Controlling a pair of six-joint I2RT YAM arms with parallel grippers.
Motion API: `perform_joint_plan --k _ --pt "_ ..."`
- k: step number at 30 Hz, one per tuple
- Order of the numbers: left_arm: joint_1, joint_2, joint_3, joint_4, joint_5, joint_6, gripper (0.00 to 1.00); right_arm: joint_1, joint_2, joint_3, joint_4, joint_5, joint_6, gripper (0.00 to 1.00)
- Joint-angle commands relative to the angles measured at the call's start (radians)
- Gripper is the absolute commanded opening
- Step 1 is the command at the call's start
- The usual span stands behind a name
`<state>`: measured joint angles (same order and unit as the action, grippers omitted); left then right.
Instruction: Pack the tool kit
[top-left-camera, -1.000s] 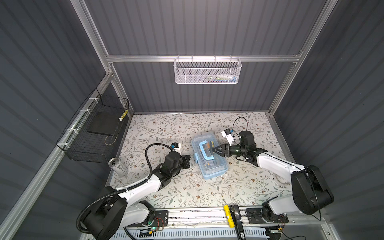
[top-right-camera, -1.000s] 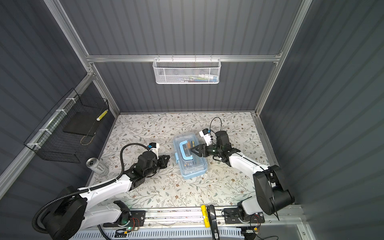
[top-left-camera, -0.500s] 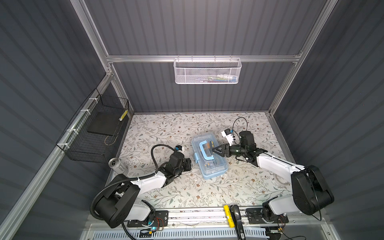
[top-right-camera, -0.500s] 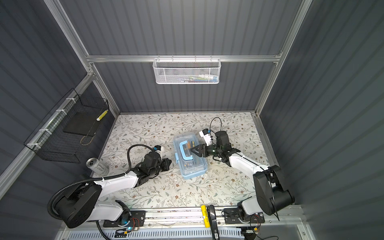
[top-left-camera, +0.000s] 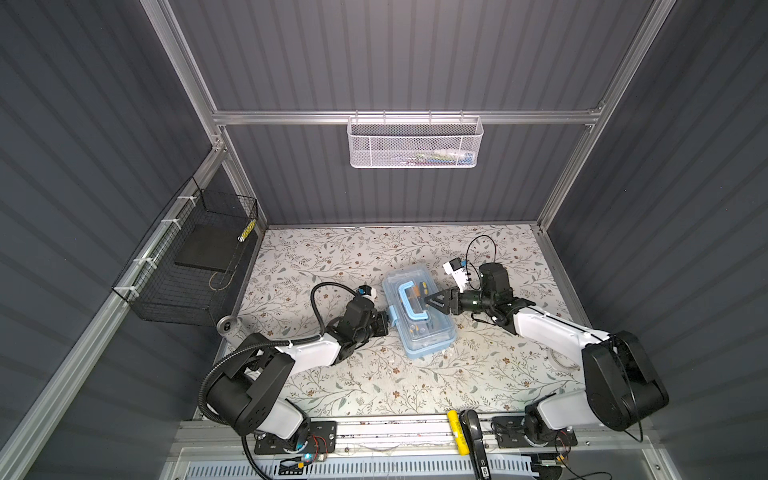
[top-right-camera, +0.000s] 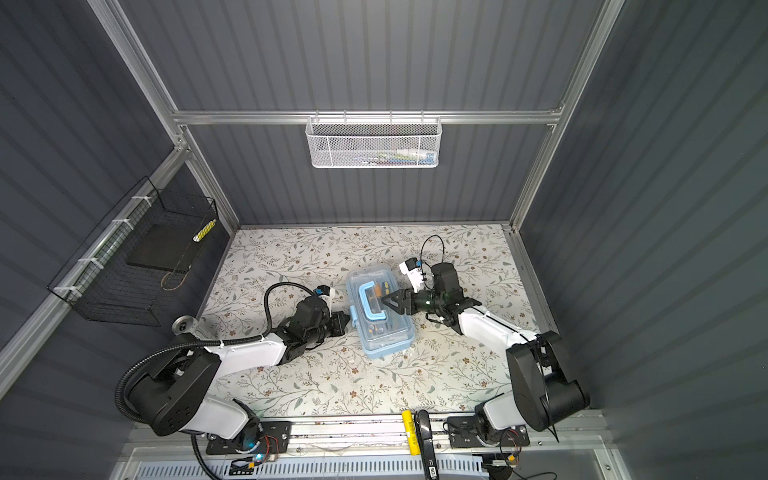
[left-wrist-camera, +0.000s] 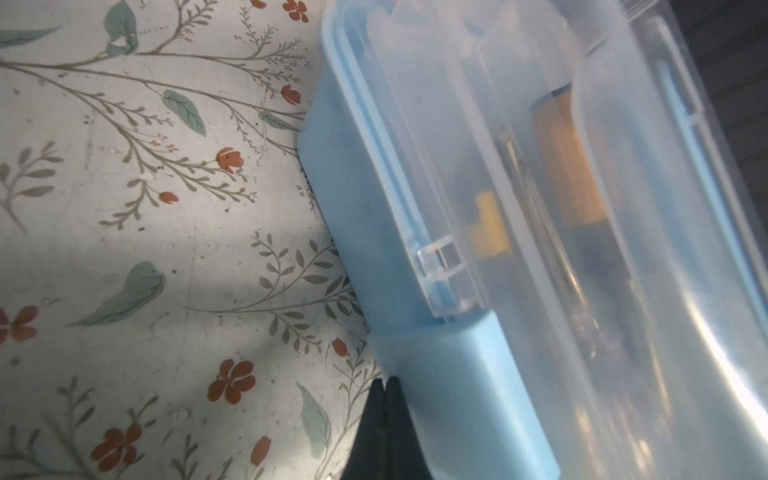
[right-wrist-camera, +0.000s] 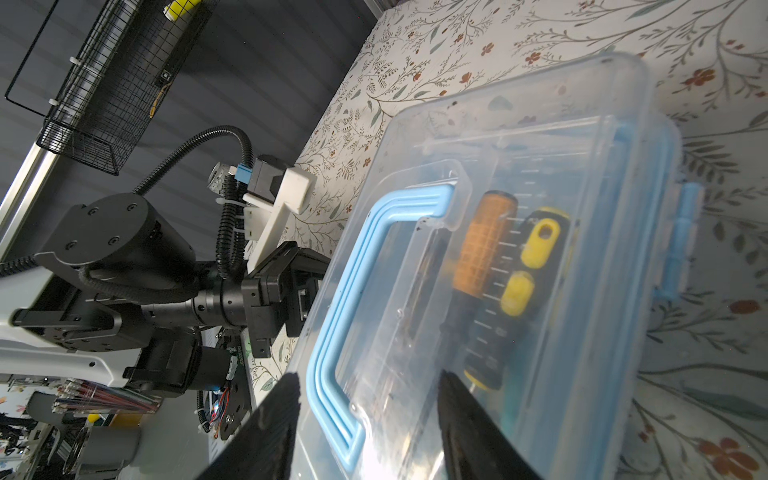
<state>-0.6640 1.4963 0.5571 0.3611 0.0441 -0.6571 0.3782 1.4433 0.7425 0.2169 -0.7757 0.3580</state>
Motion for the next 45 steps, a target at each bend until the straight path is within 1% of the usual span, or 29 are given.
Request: perform_joint_plan --k 1,9,17,24,27,31,35,38,40,42,45 --pt "-0.006 0.026 0.045 0.05 0.06 0.02 0.0 -0.003 0.041 -0.055 -0.155 0.039 -0.007 0.56" --pt "-0.023 0.07 0.109 0.096 0.099 0.025 0.0 -0.002 0.041 -0.078 -0.131 0.038 0.012 0.56" --pt "-0.022 0.053 0.191 0.052 0.098 0.074 0.0 0.002 0.055 -0.085 -0.099 0.021 0.032 0.56" --pt "-0.029 0.096 0.222 0.046 0.115 0.08 0.0 0.007 0.069 -0.088 -0.08 0.015 0.046 0.56" --pt "-0.028 0.072 0.21 -0.015 0.061 0.092 0.0 -0.005 0.041 -0.065 -0.152 0.082 0.059 0.56" --pt "-0.023 -0.003 0.205 -0.153 -0.062 0.131 0.0 -0.008 -0.043 -0.019 -0.295 0.226 0.028 0.56" --pt "-0.004 -0.071 0.197 -0.226 -0.135 0.162 0.0 -0.024 -0.115 -0.005 -0.37 0.32 0.006 0.58" --pt "0.015 -0.072 0.201 -0.258 -0.165 0.181 0.0 -0.059 -0.135 -0.013 -0.382 0.328 0.008 0.58" --pt "0.03 -0.046 0.206 -0.257 -0.157 0.194 0.0 -0.081 -0.134 -0.022 -0.372 0.322 0.015 0.58" --pt "0.037 -0.008 0.205 -0.23 -0.155 0.202 0.0 -0.098 -0.121 -0.026 -0.36 0.309 0.019 0.58" --pt "0.043 0.053 0.207 -0.167 -0.121 0.209 0.0 -0.121 -0.086 -0.023 -0.332 0.271 0.031 0.58"
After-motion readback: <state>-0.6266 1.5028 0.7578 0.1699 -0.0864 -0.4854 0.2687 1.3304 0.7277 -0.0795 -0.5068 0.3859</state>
